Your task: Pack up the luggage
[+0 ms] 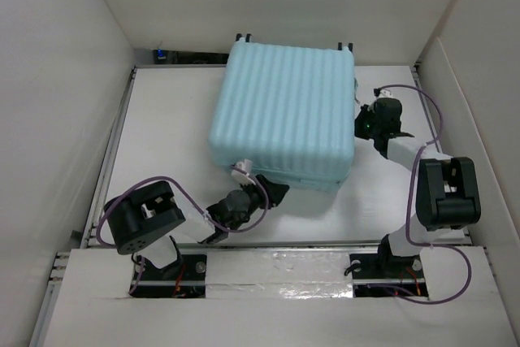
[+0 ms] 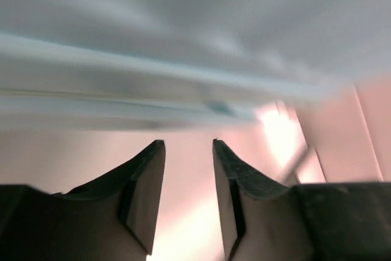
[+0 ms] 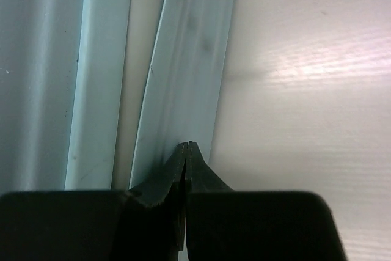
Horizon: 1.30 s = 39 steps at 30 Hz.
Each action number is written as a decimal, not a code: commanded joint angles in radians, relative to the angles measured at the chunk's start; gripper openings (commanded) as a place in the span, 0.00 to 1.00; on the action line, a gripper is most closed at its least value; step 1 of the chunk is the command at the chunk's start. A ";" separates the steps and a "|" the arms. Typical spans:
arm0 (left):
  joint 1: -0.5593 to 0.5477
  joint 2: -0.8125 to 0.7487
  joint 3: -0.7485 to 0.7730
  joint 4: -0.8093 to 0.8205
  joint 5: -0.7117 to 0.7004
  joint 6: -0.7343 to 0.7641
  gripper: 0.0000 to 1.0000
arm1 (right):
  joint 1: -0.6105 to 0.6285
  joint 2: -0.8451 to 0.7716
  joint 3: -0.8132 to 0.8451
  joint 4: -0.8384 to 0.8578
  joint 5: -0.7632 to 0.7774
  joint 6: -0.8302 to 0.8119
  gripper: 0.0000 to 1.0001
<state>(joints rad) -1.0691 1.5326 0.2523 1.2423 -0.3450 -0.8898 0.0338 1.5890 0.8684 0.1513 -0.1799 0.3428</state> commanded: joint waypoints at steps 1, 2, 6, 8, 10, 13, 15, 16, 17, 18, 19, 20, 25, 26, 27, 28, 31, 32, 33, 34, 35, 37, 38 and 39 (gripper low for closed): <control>-0.091 0.027 0.085 0.180 0.175 0.098 0.00 | 0.144 0.015 0.121 0.171 -0.265 0.036 0.00; -0.091 0.029 0.087 0.181 0.170 0.097 0.00 | 0.144 0.040 0.138 0.156 -0.263 0.035 0.00; -0.091 0.021 0.099 0.169 0.155 0.104 0.00 | 0.169 0.147 0.295 0.100 -0.314 0.027 0.00; -0.091 0.009 0.113 0.140 0.127 0.123 0.00 | 0.178 0.183 0.369 0.039 -0.340 -0.001 0.01; -0.078 0.004 0.120 0.132 0.118 0.133 0.00 | 0.167 0.164 0.366 0.030 -0.323 -0.002 0.01; -0.029 0.012 0.123 0.152 0.147 0.129 0.00 | 0.114 0.061 0.308 0.050 -0.305 0.005 0.14; -0.020 0.005 0.128 0.151 0.162 0.129 0.00 | 0.104 -0.036 0.191 0.059 -0.250 -0.002 0.26; -0.020 -0.017 0.128 0.143 0.161 0.133 0.00 | 0.094 -0.151 0.138 0.066 -0.224 -0.019 0.37; -0.011 -0.032 0.130 0.131 0.150 0.140 0.00 | 0.094 -0.214 0.032 0.071 -0.151 -0.025 0.40; -0.011 -0.051 0.131 0.093 0.146 0.147 0.00 | 0.094 -0.277 -0.023 0.073 -0.114 -0.027 0.42; -0.011 -0.089 0.128 0.073 0.141 0.161 0.00 | 0.094 -0.343 -0.082 0.077 -0.087 -0.022 0.41; -0.011 -0.109 0.125 0.053 0.133 0.167 0.00 | 0.103 -0.469 -0.144 0.114 -0.061 -0.013 0.39; -0.022 -0.279 0.090 -0.163 0.057 0.164 0.00 | 0.237 -0.835 -0.472 0.122 -0.006 0.016 0.00; -0.022 -0.301 0.082 -0.199 0.026 0.137 0.02 | 0.312 -0.891 -0.502 0.078 0.026 0.021 0.00; -0.022 -0.325 0.059 -0.264 0.012 0.121 0.10 | 0.351 -0.993 -0.534 0.062 0.052 0.030 0.00; -0.031 -0.368 0.044 -0.295 -0.001 0.106 0.14 | 0.388 -1.036 -0.587 0.044 0.107 0.060 0.00; -0.031 -0.442 -0.011 -0.415 -0.083 0.014 0.30 | 0.532 -1.164 -0.662 0.007 0.216 0.097 0.19; -0.031 -0.457 -0.024 -0.438 -0.116 -0.012 0.34 | 0.567 -1.176 -0.683 0.034 0.255 0.104 0.26; -0.031 -0.469 -0.048 -0.486 -0.127 -0.065 0.41 | 0.627 -1.178 -0.700 0.059 0.293 0.104 0.32; -0.031 -0.494 -0.059 -0.504 -0.138 -0.090 0.45 | 0.652 -1.145 -0.703 0.065 0.322 0.093 0.36; -0.031 -0.503 -0.068 -0.520 -0.150 -0.109 0.48 | 0.672 -1.117 -0.689 0.082 0.354 0.081 0.37; -0.031 -0.519 -0.085 -0.570 -0.166 -0.168 0.53 | 0.721 -1.010 -0.671 0.114 0.385 0.049 0.37; -0.031 -0.520 -0.091 -0.576 -0.176 -0.181 0.53 | 0.735 -0.976 -0.658 0.134 0.423 0.041 0.37; -0.031 -0.523 -0.096 -0.580 -0.181 -0.196 0.54 | 0.747 -0.947 -0.635 0.134 0.453 0.041 0.37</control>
<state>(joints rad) -1.0935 1.0370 0.1661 0.7231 -0.4637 -0.9882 0.7452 0.5739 0.1829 0.2096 0.1268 0.4122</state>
